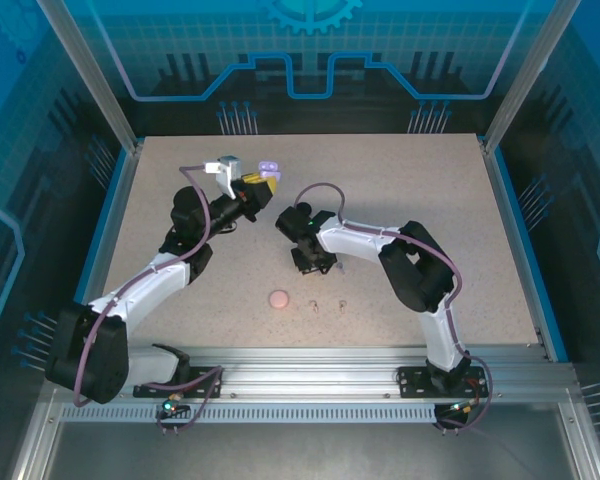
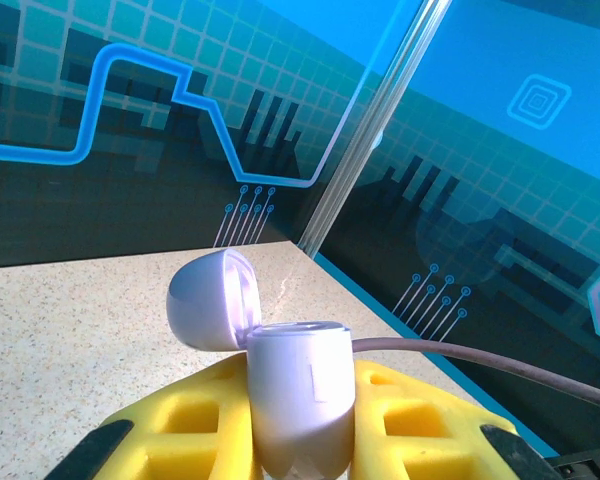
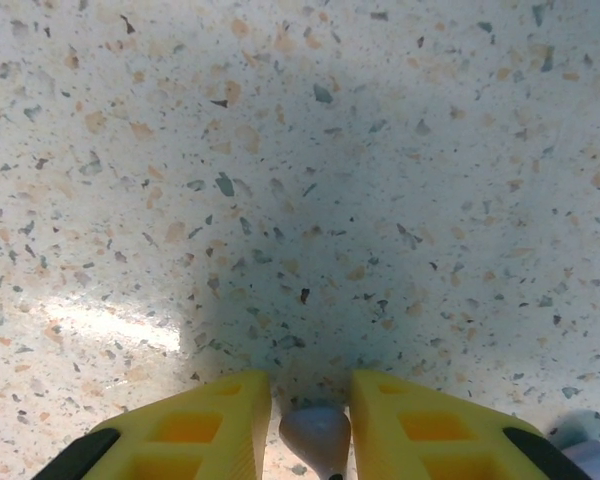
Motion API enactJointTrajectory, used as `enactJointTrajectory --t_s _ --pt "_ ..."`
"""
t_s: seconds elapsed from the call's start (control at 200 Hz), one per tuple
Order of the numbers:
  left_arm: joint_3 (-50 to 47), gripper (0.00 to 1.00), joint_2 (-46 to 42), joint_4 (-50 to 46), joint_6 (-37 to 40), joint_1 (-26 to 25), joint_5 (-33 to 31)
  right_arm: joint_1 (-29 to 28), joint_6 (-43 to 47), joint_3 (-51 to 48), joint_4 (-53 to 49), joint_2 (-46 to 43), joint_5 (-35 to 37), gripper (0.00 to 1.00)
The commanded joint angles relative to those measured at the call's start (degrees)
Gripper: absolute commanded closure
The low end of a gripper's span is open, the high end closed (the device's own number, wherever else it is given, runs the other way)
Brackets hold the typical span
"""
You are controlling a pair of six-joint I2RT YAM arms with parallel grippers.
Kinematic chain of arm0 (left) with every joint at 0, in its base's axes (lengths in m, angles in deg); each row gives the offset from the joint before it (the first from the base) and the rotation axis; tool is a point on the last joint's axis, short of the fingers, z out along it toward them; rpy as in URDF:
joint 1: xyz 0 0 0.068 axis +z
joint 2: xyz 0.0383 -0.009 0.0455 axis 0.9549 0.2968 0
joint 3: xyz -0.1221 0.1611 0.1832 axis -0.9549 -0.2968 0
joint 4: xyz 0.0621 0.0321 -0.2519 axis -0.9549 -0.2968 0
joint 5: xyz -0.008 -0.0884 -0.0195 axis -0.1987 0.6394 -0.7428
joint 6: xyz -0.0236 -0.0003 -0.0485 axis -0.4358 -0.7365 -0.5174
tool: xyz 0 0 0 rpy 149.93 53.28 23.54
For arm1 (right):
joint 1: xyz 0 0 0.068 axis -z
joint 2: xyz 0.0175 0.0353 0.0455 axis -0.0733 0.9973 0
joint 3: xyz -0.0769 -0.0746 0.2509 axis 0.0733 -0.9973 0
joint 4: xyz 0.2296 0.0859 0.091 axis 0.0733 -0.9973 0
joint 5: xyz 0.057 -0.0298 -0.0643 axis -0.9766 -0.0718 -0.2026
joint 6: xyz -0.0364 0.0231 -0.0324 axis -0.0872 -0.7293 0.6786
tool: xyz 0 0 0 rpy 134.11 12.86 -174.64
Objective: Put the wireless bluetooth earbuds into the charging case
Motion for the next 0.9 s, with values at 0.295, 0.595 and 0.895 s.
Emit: enactJointTrajectory --t_s 0.295,0.595,0.895 --pt "-0.19 1.0 -0.09 3.12 -1.64 0.23 0.32 -1.13 -0.65 -2.14 -1.35 0.89 0.64 0.67" --pt "0.19 1.0 0.03 2.95 -1.29 0.21 0.44 -1.61 -0.55 -2.79 -1.11 -0.31 1.03 0.67" --pt "0.24 1.0 0.36 2.83 -1.47 0.19 0.79 -1.68 -0.37 -3.59 -1.11 -1.02 1.78 0.67"
